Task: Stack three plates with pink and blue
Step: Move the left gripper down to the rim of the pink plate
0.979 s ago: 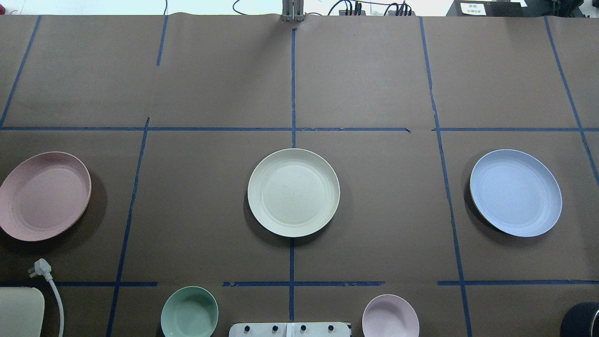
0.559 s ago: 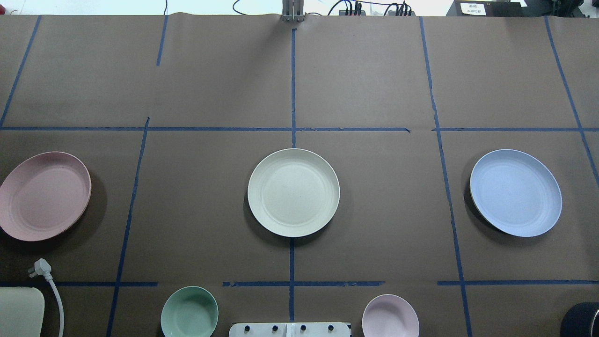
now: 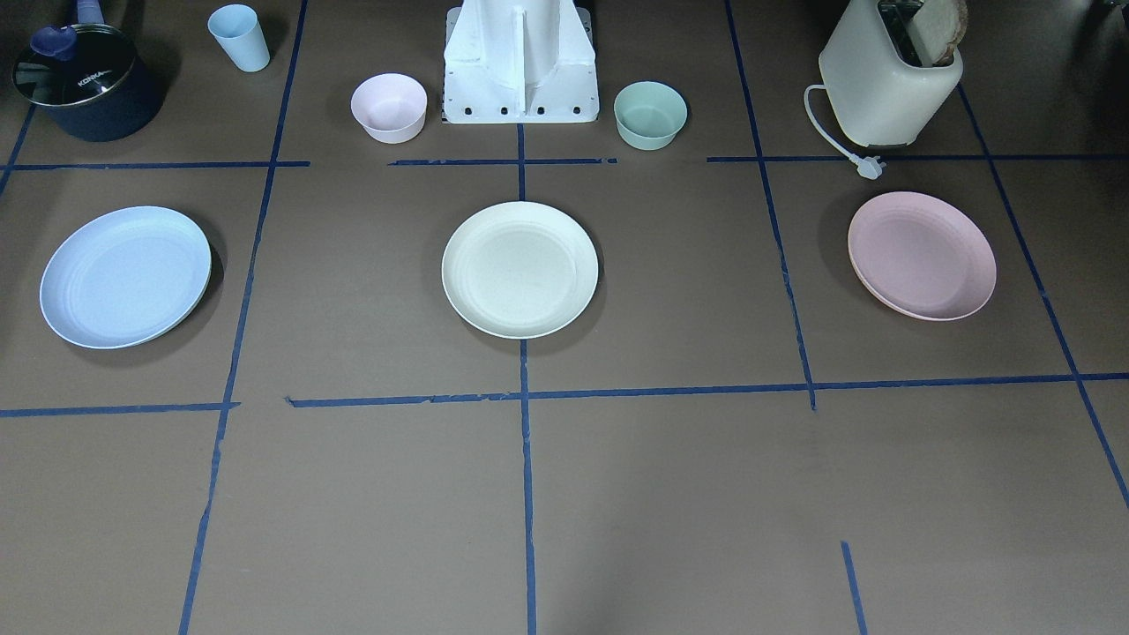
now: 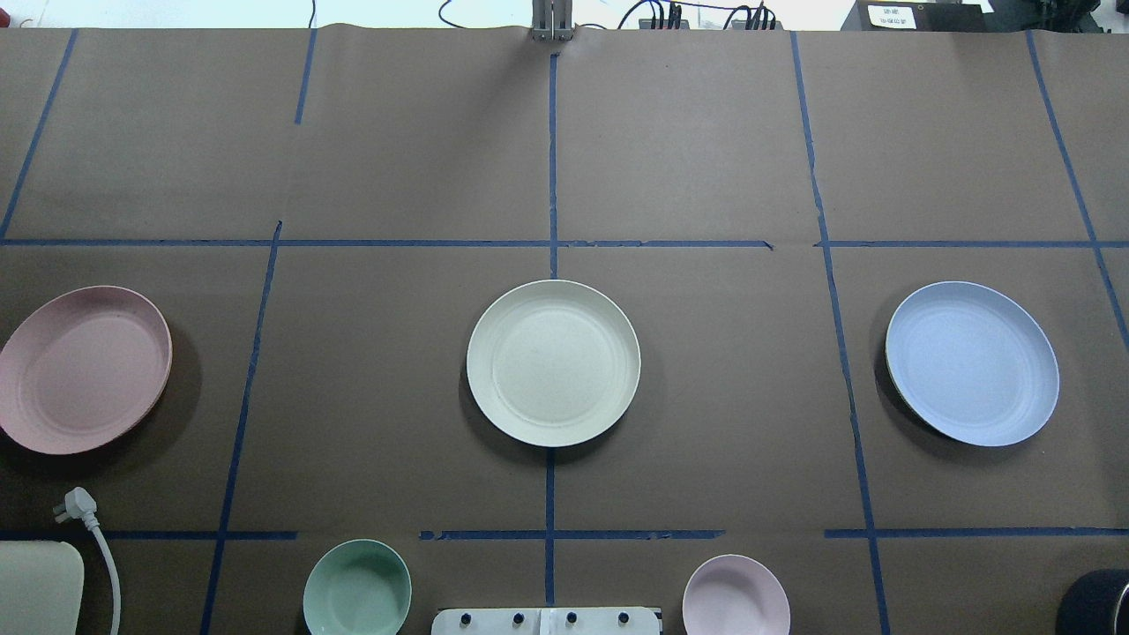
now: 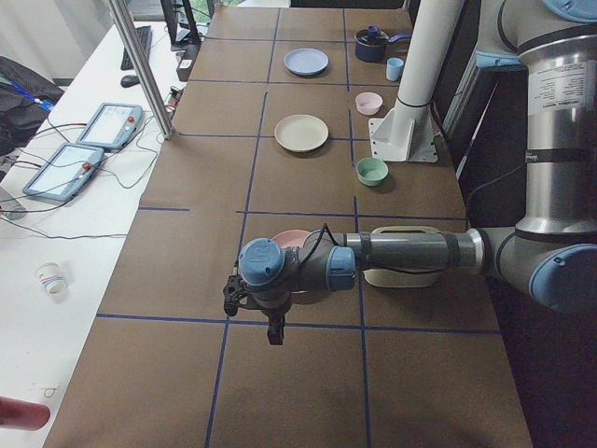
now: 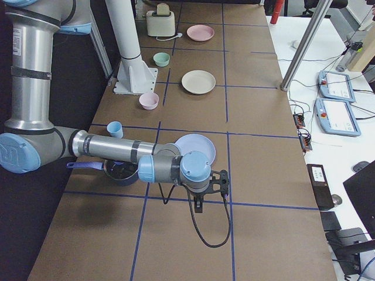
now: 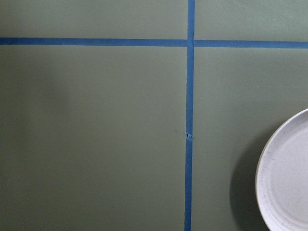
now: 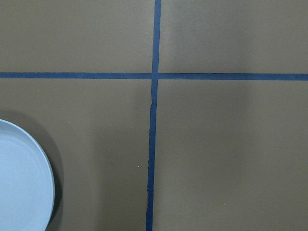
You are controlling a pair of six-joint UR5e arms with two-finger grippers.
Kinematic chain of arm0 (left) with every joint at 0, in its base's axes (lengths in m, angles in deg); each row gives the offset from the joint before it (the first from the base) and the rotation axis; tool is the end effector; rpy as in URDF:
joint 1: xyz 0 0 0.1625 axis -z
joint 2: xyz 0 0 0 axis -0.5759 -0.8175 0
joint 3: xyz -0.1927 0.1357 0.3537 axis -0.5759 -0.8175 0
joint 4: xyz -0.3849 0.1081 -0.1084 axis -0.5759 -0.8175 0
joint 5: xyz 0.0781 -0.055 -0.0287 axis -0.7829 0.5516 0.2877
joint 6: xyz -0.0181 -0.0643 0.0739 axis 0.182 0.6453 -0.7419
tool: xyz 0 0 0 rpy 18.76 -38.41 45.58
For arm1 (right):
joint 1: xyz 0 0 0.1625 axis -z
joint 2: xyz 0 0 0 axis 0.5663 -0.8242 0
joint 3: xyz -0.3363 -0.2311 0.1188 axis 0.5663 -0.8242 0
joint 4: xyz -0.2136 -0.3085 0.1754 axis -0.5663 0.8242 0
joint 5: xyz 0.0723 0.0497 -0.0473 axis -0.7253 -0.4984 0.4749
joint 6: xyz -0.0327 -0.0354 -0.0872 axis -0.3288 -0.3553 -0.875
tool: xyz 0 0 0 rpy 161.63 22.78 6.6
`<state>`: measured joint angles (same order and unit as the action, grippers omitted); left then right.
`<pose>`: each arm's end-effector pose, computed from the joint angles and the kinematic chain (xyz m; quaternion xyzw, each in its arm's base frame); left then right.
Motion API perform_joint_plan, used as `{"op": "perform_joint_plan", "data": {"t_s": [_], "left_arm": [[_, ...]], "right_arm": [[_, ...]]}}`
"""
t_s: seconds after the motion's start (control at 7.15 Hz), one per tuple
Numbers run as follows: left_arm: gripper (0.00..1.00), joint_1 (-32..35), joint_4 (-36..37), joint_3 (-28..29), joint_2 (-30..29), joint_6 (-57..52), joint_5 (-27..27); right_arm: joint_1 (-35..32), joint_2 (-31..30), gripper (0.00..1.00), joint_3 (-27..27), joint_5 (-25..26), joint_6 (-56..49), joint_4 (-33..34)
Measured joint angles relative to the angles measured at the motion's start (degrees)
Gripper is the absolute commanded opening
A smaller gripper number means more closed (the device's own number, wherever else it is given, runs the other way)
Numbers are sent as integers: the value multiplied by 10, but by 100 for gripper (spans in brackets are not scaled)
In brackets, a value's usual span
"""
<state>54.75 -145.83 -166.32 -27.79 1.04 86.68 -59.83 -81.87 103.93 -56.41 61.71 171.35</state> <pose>-0.0593 -0.4442 0.6716 -0.0190 0.4027 0.0072 0.9151 0.0892 -0.4278 0.6736 0.0441 -0.4229 0.0050 0.9051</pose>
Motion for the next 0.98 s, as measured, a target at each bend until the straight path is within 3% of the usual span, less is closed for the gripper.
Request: {"op": "perform_joint_plan", "data": {"t_s": [0.7, 0.98], "left_arm": [[100, -1, -2, -22, 0, 11, 1], [100, -32, -56, -35, 7, 83, 12]], "right_arm": [[-1, 3, 100, 2, -1, 4, 0], [0, 4, 100, 4, -2, 5, 1]]}}
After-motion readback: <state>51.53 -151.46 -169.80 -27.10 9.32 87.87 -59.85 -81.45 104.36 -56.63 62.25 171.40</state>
